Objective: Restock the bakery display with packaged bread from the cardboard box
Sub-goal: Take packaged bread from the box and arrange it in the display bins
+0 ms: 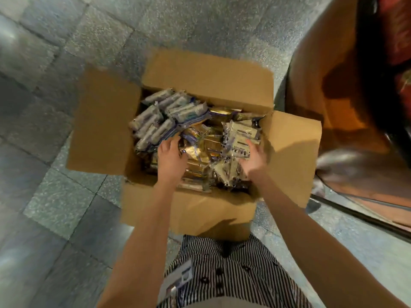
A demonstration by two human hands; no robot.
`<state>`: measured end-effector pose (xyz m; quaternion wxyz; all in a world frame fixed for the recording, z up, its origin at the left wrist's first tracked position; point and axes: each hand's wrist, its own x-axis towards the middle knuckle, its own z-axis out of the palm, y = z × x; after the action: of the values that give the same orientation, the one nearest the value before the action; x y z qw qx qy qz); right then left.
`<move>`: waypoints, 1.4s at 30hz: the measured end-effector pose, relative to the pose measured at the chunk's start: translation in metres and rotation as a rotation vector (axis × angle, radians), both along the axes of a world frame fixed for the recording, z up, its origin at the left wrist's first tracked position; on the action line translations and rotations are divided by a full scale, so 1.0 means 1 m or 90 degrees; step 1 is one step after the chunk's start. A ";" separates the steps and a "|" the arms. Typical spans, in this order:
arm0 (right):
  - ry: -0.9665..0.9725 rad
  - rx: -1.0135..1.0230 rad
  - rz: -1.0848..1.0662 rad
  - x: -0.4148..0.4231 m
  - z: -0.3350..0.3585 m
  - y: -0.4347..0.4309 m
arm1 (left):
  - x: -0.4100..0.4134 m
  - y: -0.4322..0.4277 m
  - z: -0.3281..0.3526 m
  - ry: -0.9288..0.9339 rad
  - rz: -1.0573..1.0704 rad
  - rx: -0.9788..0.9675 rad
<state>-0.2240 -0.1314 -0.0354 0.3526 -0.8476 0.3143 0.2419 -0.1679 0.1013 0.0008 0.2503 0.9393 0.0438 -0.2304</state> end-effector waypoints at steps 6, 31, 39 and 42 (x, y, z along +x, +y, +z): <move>0.028 -0.063 0.105 0.036 -0.038 -0.018 | 0.052 0.026 -0.046 0.077 0.090 -0.024; 0.037 -0.100 0.141 0.025 -0.074 -0.005 | 0.038 0.033 -0.101 0.043 0.314 -0.116; -0.132 0.010 -0.145 0.022 -0.008 0.009 | 0.011 0.041 -0.048 -0.045 0.288 -0.163; -0.183 0.029 -0.177 0.019 0.017 0.016 | -0.005 0.045 -0.023 -0.080 0.305 -0.200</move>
<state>-0.2049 -0.1157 -0.0189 0.4427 -0.8139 0.3689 0.0743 -0.1734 0.1461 -0.0217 0.4423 0.8643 0.2126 -0.1103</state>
